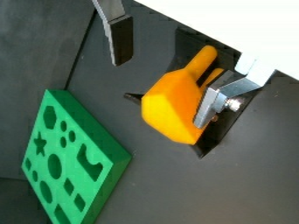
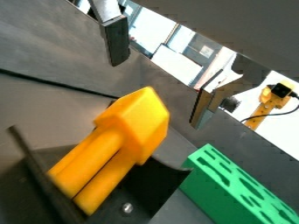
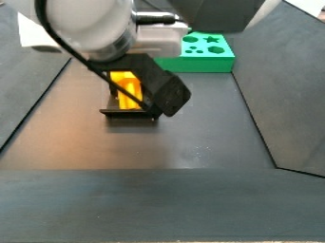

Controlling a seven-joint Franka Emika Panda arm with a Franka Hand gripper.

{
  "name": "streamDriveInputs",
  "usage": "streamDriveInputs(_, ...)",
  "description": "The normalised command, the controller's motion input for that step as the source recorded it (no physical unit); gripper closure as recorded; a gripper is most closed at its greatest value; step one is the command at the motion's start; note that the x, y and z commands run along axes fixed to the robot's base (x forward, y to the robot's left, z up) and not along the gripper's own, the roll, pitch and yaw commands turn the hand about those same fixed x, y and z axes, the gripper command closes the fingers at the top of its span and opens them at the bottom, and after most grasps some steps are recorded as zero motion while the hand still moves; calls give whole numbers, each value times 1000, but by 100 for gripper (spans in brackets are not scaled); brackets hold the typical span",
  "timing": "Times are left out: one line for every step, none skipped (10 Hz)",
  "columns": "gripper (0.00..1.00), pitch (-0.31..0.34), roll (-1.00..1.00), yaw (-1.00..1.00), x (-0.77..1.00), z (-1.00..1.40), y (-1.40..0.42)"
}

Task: Pick up the 3 prong object. Move up. Place the 3 prong object on the fixture. Regrasp the 3 prong object. Move to above the board. Insert the 3 prong object.
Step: Regrasp the 3 prong object.

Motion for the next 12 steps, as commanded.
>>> streamDriveInputs(0, 49, 1000, 24, -99, 1000, -977)
streamDriveInputs(0, 36, 1000, 23, -131, 1000, -997)
streamDriveInputs(0, 29, 1000, 22, -143, 936, -978)
streamDriveInputs(0, 25, 1000, 22, -115, 726, -823)
streamDriveInputs(0, 22, 1000, 22, -77, 502, -655)
streamDriveInputs(0, 21, 1000, 21, -54, 261, -468)
streamDriveInputs(0, 18, 1000, 22, -24, 21, -215)
streamDriveInputs(0, 18, 1000, 22, -15, 27, -46)
streamDriveInputs(0, 18, 1000, 23, -19, 39, -15)
streamDriveInputs(0, 12, 1000, 24, -22, 18, -31)
streamDriveInputs(0, 9, 1000, 24, -28, 11, -26)
streamDriveInputs(0, 2, 1000, 25, -26, 1, -21)
